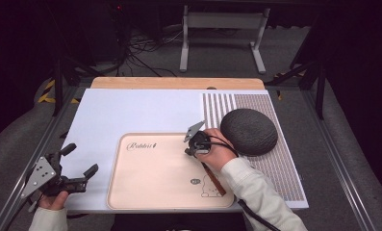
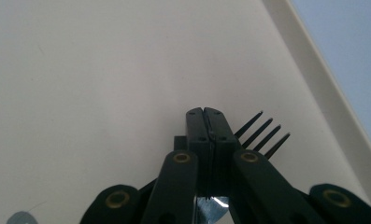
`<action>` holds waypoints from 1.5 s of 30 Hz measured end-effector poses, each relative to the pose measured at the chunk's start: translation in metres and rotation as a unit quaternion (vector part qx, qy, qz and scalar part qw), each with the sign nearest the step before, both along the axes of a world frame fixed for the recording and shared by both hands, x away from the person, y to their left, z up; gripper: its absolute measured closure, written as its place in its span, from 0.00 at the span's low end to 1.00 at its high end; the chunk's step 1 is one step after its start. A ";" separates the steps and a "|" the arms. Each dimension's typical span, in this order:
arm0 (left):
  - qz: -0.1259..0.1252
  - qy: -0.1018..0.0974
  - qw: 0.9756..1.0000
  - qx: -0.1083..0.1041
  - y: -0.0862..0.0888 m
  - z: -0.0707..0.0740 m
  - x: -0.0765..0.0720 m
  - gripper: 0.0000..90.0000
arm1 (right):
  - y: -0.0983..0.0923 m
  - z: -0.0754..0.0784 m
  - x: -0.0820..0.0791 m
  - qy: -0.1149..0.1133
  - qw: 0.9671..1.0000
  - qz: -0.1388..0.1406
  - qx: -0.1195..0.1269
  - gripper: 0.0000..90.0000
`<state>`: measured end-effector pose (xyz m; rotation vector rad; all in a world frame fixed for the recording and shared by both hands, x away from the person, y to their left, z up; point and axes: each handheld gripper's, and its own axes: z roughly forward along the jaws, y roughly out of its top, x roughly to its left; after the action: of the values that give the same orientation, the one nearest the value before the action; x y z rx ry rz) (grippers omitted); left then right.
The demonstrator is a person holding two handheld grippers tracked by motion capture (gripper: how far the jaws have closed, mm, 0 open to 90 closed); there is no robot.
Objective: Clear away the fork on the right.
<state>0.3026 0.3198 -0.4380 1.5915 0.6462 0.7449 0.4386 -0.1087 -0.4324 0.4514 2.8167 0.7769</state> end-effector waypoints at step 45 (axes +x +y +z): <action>-0.001 0.004 1.000 0.003 -0.002 -0.002 0.001 0.02 | -0.040 0.003 0.017 0.008 0.993 -0.115 -0.015 1.00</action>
<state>0.3035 0.3180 -0.4396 1.6007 0.6483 0.7387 0.4560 -0.1487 -0.4294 0.7644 2.7206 0.6855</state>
